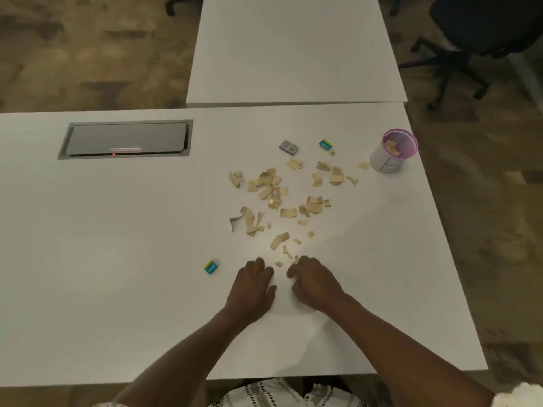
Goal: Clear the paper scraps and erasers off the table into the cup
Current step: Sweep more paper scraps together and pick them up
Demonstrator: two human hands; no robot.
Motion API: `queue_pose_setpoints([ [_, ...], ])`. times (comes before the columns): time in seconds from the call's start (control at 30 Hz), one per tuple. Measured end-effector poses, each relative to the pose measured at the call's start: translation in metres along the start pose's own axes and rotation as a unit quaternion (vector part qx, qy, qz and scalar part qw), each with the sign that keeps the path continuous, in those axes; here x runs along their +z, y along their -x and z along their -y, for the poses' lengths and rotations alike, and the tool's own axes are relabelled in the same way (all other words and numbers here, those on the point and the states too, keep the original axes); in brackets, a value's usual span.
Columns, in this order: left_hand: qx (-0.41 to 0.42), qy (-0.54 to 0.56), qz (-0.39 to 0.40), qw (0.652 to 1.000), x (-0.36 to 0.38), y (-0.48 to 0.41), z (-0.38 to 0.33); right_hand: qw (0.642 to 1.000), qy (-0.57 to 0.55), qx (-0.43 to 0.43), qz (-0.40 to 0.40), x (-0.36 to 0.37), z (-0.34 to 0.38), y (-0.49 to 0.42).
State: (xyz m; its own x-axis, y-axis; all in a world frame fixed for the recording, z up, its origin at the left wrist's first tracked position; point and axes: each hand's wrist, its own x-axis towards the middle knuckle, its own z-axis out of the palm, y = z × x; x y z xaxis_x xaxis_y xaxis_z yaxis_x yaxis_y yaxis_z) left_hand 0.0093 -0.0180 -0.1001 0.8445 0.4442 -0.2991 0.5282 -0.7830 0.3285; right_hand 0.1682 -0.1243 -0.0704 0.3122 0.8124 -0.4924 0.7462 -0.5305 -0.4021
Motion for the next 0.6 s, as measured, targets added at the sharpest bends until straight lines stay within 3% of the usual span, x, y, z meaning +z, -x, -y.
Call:
queue_pose_setpoints([
  [0.17,-0.011,0.028,-0.055,0.998,-0.017,-0.014,0.005,0.996,-0.016,-0.009,-0.083,-0.016,0.004,-0.024],
  [0.33,-0.174,0.019,-0.113,0.978,-0.027,0.004,0.025,0.985,-0.037,0.046,-0.160,-0.036,-0.013,-0.049],
  [0.47,-0.313,0.046,-0.030,0.948,-0.023,0.019,0.041,0.988,-0.035,0.084,-0.128,-0.054,-0.031,-0.071],
  [0.6,-0.302,0.086,-0.043,0.948,-0.018,0.021,0.045,0.995,-0.017,0.077,-0.065,-0.060,-0.037,-0.088],
])
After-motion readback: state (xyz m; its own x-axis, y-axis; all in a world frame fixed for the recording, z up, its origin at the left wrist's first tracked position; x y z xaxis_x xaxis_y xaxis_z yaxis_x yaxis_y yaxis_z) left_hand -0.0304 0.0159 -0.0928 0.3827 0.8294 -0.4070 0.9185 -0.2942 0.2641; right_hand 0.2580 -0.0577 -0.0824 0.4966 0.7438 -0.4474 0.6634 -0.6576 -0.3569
